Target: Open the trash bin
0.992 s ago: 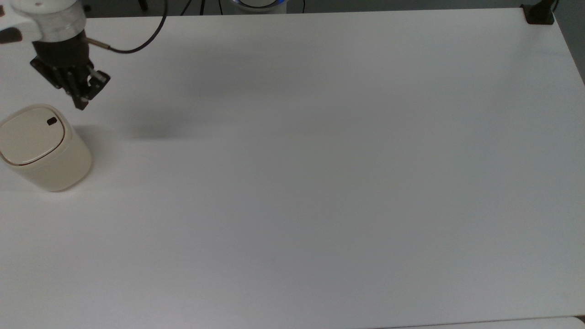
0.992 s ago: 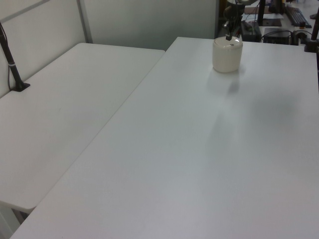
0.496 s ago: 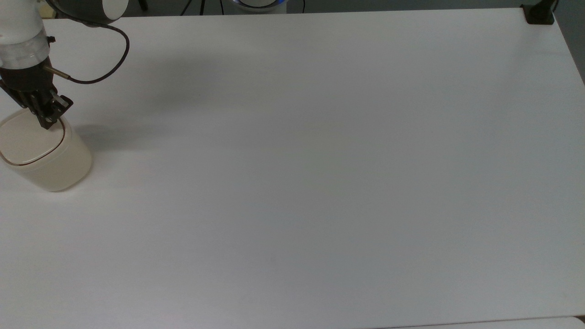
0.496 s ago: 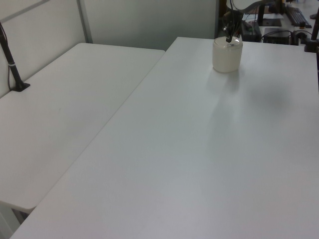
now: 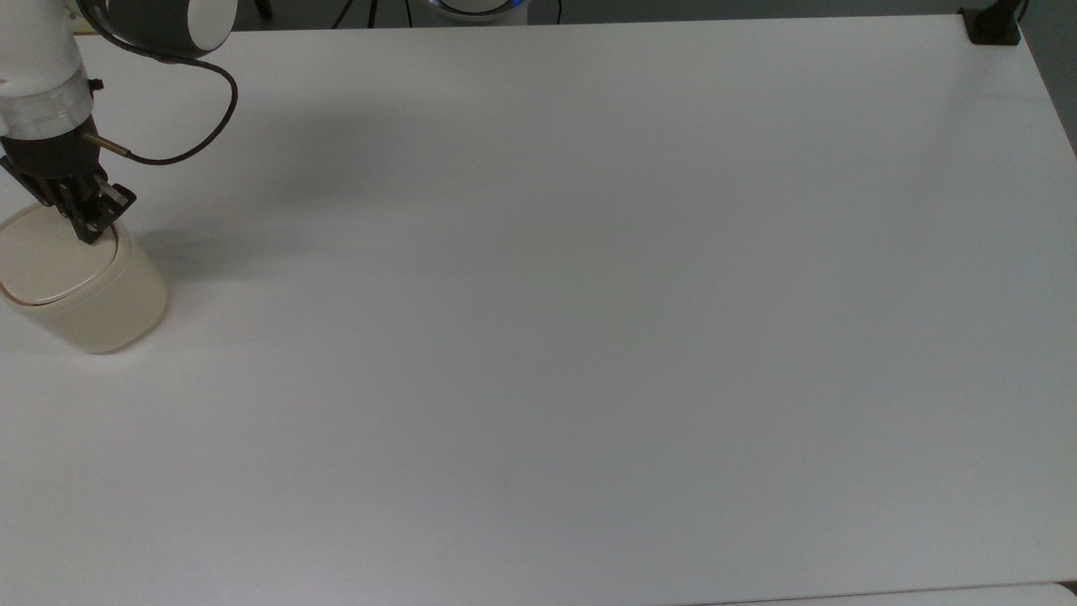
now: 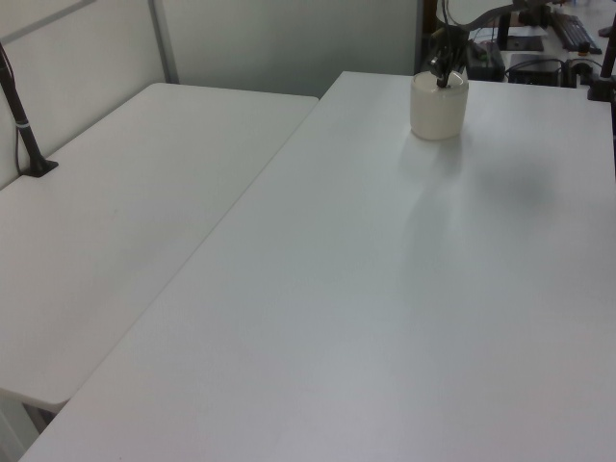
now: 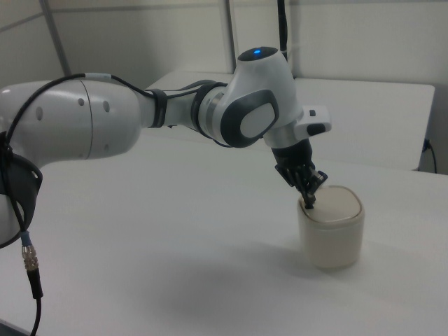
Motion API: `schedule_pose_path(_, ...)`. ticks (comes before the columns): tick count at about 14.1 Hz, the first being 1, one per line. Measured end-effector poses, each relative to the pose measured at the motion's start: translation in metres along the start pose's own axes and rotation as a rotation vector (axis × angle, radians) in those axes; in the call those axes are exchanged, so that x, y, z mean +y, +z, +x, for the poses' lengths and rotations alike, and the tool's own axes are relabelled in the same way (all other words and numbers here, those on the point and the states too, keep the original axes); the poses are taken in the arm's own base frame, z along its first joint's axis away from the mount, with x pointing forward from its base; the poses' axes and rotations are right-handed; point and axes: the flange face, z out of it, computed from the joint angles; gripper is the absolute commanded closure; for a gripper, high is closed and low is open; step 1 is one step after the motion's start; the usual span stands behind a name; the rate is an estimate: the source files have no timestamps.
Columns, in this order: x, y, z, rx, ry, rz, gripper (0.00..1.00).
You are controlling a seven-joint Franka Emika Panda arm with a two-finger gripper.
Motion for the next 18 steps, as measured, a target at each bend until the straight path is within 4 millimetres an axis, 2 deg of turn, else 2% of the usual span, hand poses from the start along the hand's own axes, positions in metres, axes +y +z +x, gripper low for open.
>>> schedule_pose_path(2, -0.001, -0.019, 0.003, 0.012, -0.002, 0.002, 0.93)
schedule_pose_path(4, -0.025, -0.057, 0.002, 0.013, -0.041, 0.017, 0.93)
schedule_pose_path(7, -0.111, -0.133, -0.018, -0.018, -0.168, 0.059, 0.93)
schedule_pose_path(9, -0.154, -0.163, -0.037, -0.061, -0.235, 0.075, 0.93)
schedule_pose_path(10, -0.169, -0.173, -0.045, -0.08, -0.257, 0.08, 0.93)
schedule_pose_path(11, -0.187, -0.182, -0.054, -0.099, -0.283, 0.084, 0.88)
schedule_pose_path(13, -0.209, -0.193, -0.065, -0.115, -0.305, 0.089, 0.84)
schedule_pose_path(14, -0.223, -0.199, -0.074, -0.126, -0.322, 0.092, 0.71)
schedule_pose_path(15, -0.23, -0.204, -0.081, -0.132, -0.333, 0.094, 0.3)
schedule_pose_path(16, -0.235, -0.213, -0.09, -0.14, -0.345, 0.097, 0.09)
schedule_pose_path(17, -0.233, -0.221, -0.098, -0.152, -0.348, 0.098, 0.0)
schedule_pose_path(18, -0.228, -0.227, -0.104, -0.164, -0.347, 0.098, 0.0)
